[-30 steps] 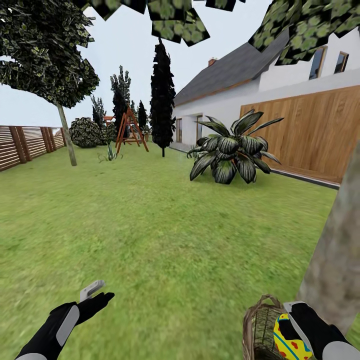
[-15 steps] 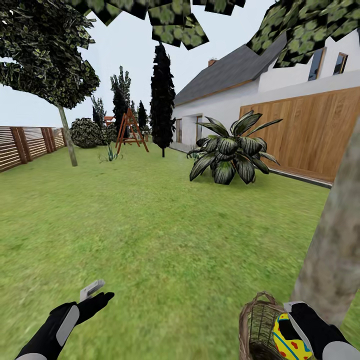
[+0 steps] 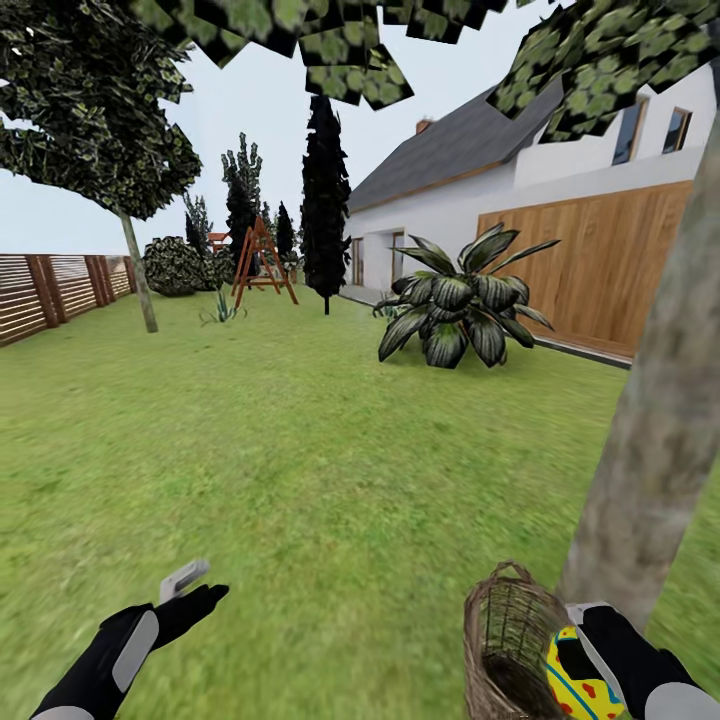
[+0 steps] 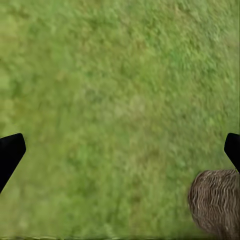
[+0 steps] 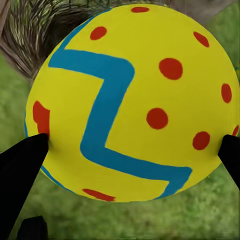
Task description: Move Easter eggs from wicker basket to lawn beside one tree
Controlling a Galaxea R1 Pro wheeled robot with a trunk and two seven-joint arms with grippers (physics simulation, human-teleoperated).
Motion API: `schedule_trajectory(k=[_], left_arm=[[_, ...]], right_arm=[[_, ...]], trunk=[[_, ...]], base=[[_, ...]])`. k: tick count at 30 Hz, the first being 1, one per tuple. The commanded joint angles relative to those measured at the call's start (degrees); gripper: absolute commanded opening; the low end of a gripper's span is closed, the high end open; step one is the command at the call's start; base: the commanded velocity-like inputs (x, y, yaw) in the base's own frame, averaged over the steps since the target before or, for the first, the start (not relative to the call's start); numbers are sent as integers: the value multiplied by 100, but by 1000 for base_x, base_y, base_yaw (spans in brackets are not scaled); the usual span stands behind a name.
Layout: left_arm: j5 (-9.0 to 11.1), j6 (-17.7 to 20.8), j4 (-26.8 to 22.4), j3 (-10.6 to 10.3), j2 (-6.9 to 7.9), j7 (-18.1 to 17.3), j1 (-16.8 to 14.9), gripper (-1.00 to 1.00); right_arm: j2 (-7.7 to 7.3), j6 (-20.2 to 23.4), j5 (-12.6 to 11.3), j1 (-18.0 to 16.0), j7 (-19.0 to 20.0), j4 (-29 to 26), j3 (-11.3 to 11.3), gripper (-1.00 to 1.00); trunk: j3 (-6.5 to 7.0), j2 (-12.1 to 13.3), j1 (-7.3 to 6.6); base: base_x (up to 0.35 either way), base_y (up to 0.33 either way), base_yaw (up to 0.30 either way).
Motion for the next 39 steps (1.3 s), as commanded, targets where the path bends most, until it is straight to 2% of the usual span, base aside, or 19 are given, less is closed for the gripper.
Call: schedule_trajectory(k=[1,21,26,34,39], left_arm=[[14,40,-6,24,-3,-19,-3,100],[14,40,-6,24,-29,-27,-3,100],[14,40,0,24,-88,-27,-3,100],[14,40,-4,24,-99,-27,-3,100],[12,40,-6,24,-99,-27,-3,100]], right_arm=[[-3,31,41,-2,17,-9,15,-100],[-11,31,33,-2,17,0,12,-100],[-27,23,5,-2,25,0,12,-100],[-29,23,-7,-2,26,17,12,-100],[-21,23,12,-2,25,17,15,-100]], trunk=[[11,37,-26],[370,839,-465],[370,839,-465],[370,839,-465],[370,839,-465]], base=[[-309,-94,0],[-202,-162,0],[-172,-194,-108],[-160,-174,-278],[-153,-190,-42]])
